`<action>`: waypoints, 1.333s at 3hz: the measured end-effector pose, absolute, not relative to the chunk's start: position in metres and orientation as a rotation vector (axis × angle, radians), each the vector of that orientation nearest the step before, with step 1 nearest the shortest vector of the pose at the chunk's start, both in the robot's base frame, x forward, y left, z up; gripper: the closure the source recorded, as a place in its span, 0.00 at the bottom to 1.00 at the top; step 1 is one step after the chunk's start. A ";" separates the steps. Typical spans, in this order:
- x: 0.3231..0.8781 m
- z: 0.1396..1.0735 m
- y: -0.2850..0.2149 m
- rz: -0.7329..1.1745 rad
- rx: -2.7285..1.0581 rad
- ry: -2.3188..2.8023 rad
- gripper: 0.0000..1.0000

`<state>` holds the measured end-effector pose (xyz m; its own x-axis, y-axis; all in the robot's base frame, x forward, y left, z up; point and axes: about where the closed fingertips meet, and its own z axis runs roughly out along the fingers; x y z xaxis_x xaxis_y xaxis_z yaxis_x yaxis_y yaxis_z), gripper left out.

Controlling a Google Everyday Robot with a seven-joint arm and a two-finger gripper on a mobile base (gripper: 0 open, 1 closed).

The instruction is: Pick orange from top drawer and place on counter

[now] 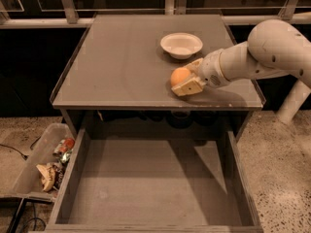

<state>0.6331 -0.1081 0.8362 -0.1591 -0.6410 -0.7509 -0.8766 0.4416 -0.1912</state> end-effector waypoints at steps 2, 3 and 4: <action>0.633 0.836 -0.108 0.369 -1.283 1.887 0.35; 0.633 0.836 -0.108 0.369 -1.283 1.887 0.11; 0.633 0.836 -0.108 0.369 -1.283 1.887 0.00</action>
Offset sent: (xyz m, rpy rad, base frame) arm 0.0000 0.0000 0.0000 0.0000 0.0000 0.0000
